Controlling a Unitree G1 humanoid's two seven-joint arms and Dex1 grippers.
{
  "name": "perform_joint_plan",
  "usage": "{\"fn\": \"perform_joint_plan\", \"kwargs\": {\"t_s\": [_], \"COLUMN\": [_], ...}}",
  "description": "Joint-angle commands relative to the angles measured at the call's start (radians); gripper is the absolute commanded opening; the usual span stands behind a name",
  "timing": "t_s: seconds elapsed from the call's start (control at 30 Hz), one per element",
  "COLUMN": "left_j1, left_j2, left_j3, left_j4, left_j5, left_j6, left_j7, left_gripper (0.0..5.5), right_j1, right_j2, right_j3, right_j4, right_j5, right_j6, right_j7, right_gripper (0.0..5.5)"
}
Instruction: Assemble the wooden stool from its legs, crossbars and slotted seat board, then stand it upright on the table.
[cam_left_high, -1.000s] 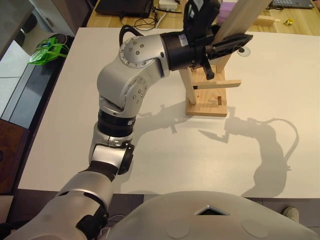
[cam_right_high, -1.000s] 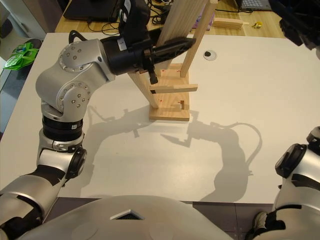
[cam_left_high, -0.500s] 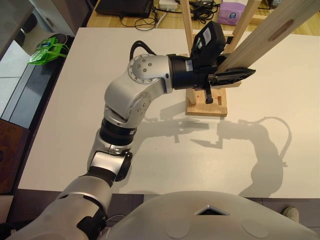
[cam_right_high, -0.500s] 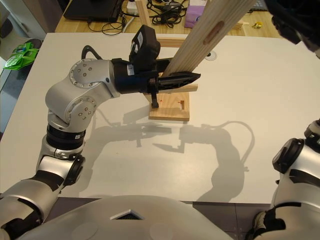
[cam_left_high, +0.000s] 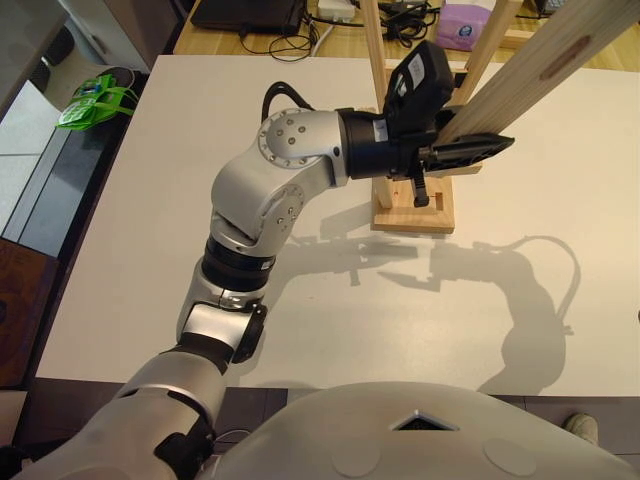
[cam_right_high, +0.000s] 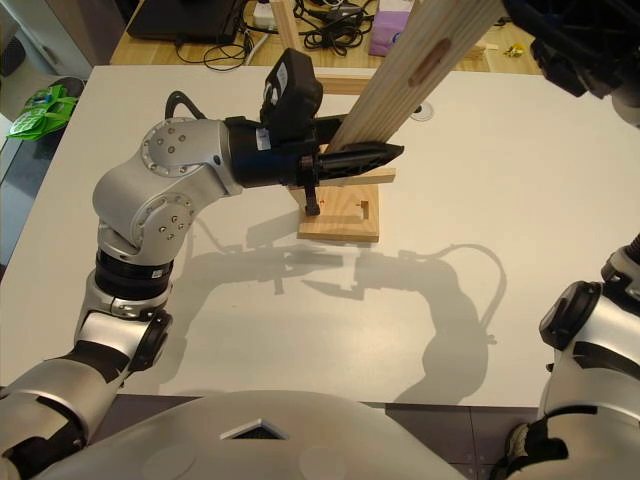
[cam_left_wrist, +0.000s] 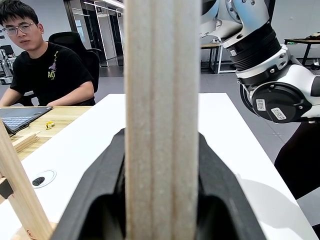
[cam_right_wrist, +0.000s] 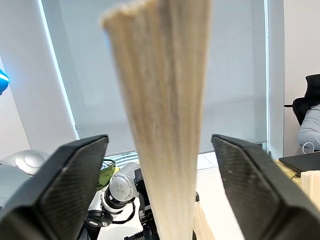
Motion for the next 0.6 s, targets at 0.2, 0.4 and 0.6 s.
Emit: {"fn": "perform_joint_plan", "kwargs": {"t_s": [0.2, 0.4, 0.6], "left_j1": [-0.003, -0.007, -0.024], "left_j2": [-0.003, -0.002, -0.001], "left_j3": [0.003, 0.004, 0.016], "left_j4": [-0.005, -0.003, 0.013], "left_j5": [0.000, -0.004, 0.005], "left_j6": [-0.002, -0.003, -0.019], "left_j7": [0.008, 0.006, 0.012], "left_gripper": [1.02, 1.02, 1.02], "right_j1": [0.008, 0.014, 0.041], "right_j2": [-0.003, 0.004, 0.021], "right_j3": [-0.004, -0.017, -0.031], "right_j4": [-0.004, 0.000, -0.024], "right_j5": [0.004, 0.010, 0.020], "right_j6": [-0.006, -0.016, -0.036], "right_j7": [0.015, 0.010, -0.006], "right_gripper": [2.12, 1.41, 1.40]}}
